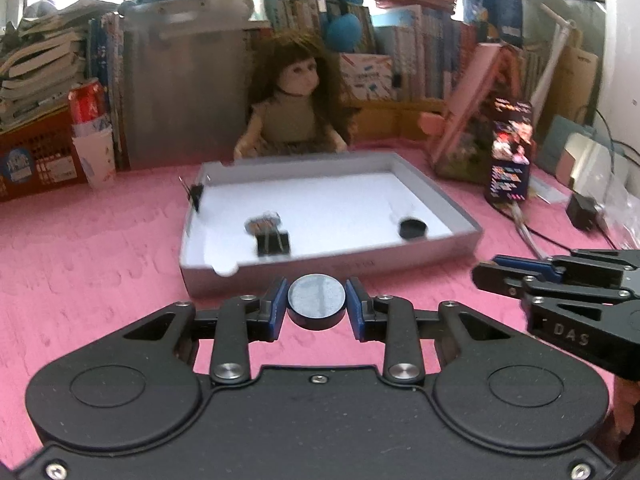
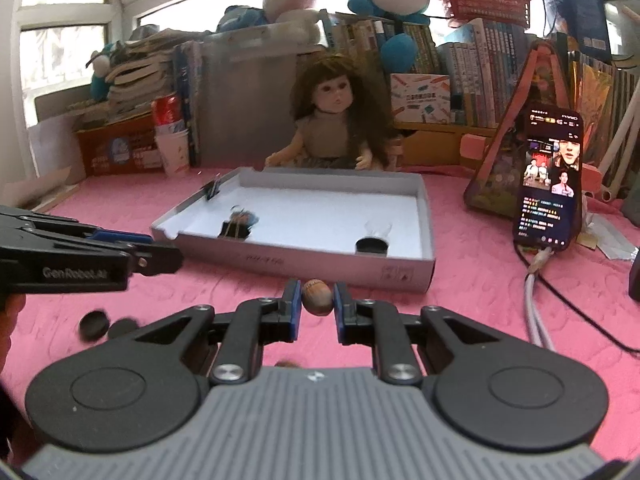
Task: Organize rigid objects
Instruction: 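Carry the lid with the left gripper while the right gripper carries the acorn into the tray, then open both, then withdraw both grippers from the tray back toward the remaining objects, then grasp another black round lid with the left gripper while the right gripper approaches an acorn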
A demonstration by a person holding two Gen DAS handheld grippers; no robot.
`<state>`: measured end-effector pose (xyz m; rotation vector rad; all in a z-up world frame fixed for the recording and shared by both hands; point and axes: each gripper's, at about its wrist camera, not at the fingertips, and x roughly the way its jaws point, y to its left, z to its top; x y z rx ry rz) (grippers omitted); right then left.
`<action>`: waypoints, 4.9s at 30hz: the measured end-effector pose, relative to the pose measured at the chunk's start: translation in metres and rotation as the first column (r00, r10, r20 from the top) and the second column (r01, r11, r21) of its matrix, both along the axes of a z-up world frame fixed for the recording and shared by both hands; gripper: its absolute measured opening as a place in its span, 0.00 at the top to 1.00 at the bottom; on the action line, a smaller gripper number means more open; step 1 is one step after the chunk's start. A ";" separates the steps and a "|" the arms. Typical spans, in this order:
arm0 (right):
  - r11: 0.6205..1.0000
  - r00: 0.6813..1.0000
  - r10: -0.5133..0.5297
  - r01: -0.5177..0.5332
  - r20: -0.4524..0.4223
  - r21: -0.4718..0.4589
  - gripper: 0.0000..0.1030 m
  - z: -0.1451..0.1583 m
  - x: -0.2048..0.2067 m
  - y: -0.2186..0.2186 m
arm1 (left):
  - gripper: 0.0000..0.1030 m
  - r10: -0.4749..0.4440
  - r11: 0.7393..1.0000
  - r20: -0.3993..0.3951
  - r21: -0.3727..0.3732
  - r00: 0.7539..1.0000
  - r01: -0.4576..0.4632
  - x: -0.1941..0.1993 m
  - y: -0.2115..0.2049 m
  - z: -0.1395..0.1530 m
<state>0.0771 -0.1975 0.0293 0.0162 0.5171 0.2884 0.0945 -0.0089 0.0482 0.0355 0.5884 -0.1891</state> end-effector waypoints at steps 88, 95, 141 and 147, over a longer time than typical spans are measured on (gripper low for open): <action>0.997 0.999 -0.002 0.005 -0.043 0.079 0.11 0.030 0.092 -0.008 | 0.28 0.025 0.999 0.003 -0.024 1.000 -0.025 0.073 0.007 0.020; 0.998 1.000 0.012 -0.012 -0.009 0.060 0.07 0.025 0.060 -0.005 | 0.27 0.000 1.000 0.020 -0.020 1.000 0.000 0.041 0.009 0.016; 0.996 0.999 -0.004 0.007 0.032 -0.084 0.10 -0.032 -0.032 0.009 | 0.30 0.067 0.998 -0.022 0.016 0.997 -0.067 -0.062 0.034 -0.044; 0.998 1.000 0.027 -0.026 0.004 -0.063 0.26 -0.031 -0.031 0.014 | 0.49 0.014 1.000 -0.002 0.009 1.000 -0.014 -0.070 0.027 -0.038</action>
